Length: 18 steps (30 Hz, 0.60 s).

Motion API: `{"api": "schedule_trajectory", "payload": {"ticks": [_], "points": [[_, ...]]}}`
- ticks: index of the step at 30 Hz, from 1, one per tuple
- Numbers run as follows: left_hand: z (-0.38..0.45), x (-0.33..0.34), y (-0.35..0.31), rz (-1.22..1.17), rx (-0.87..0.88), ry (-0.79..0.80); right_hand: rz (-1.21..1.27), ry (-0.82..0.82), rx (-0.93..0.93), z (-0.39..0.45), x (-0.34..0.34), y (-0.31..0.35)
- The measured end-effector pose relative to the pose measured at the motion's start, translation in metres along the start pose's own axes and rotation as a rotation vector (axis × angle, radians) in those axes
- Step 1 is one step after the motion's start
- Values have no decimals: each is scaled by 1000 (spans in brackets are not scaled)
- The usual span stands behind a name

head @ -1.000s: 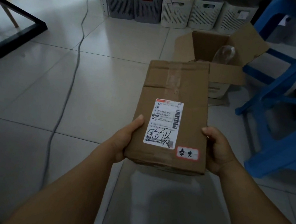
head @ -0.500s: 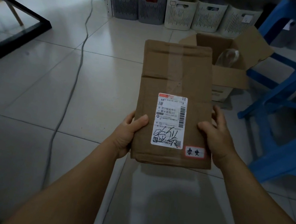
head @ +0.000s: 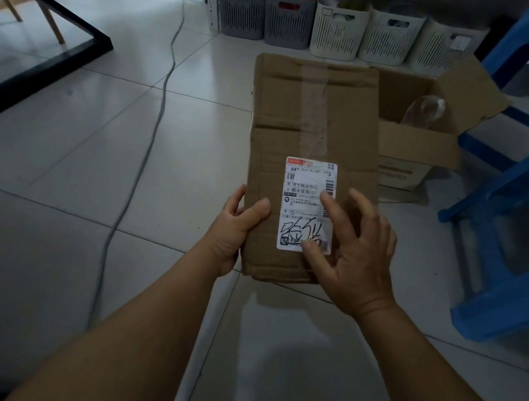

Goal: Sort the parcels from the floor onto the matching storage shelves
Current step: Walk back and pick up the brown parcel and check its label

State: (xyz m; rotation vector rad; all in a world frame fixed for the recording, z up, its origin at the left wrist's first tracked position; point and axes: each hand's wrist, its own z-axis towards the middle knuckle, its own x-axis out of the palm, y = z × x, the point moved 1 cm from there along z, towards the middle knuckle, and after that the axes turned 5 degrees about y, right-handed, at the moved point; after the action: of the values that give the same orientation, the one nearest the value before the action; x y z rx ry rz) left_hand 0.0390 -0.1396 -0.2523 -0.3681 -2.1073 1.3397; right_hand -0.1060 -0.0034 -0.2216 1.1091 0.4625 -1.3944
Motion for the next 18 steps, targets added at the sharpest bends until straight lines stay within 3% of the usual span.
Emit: {"api": "schedule_trajectory", "payload": {"ticks": [18], "points": [[2,2,2,40,-10,45,-27,81,-86,-7,17,12]]}}
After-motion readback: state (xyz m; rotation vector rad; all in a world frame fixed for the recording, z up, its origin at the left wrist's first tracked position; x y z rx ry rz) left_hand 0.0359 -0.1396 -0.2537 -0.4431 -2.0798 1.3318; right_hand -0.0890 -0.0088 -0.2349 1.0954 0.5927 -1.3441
